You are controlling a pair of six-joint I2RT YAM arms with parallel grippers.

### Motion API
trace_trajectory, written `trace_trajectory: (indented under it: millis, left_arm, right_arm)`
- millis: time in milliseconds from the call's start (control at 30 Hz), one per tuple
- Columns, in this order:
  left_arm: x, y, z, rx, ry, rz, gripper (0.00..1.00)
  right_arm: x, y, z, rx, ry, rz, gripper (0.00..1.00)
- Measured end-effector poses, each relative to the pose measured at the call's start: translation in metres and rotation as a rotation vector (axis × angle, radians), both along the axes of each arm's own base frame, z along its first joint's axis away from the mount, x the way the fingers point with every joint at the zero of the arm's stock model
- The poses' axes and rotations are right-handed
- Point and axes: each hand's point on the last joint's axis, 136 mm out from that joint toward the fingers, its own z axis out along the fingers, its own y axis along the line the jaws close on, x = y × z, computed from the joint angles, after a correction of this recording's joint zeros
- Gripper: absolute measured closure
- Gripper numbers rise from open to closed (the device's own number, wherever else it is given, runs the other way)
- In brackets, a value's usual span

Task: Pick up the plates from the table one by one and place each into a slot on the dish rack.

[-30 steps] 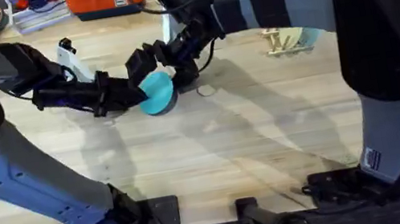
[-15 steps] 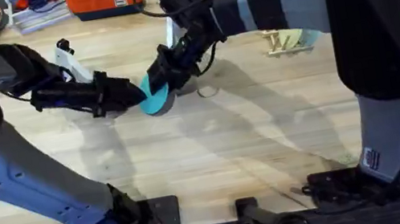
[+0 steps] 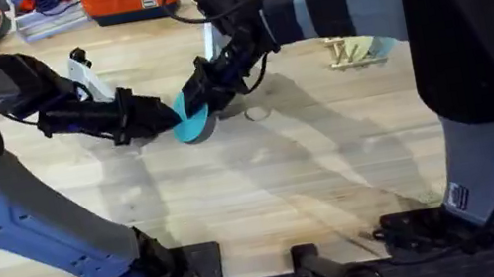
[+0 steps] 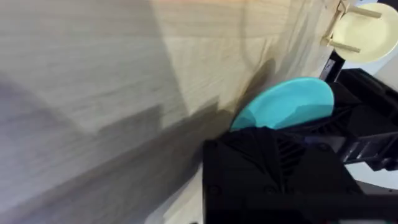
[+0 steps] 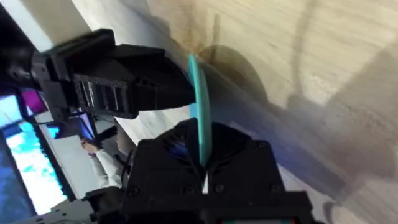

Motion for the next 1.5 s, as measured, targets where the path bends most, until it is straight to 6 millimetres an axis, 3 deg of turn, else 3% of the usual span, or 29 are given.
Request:
trace_trajectory:
  millis: [167,267,433,633,1167,1500]
  left_arm:
    - [-0.006,0.002,0.006,0.078,0.022,-0.049,0.96]
    - [-0.003,0.01,0.02,0.151,-0.006,-0.069,0.96]
    - [0.009,0.022,0.066,0.252,-0.124,-0.067,0.96]
    - [0.005,0.022,0.12,0.327,-0.247,-0.057,0.96]
    - [-0.066,0.011,0.203,0.569,-0.449,-0.037,0.961]
    - [-0.1,0.008,0.224,0.693,-0.533,-0.012,0.961]
  right_arm:
    - [-0.003,0.001,0.001,0.02,-0.037,0.051,0.962]
    - [-0.005,0.001,0.005,0.046,-0.06,0.09,0.963]
    - [-0.001,-0.017,0.014,0.016,-0.095,0.104,0.964]
    - [0.01,-0.05,0.051,-0.06,-0.238,0.099,0.965]
    - [0.017,-0.146,0.128,-0.444,-0.598,0.037,0.968]
    - [0.014,-0.207,0.178,-0.661,-0.764,-0.075,0.968]
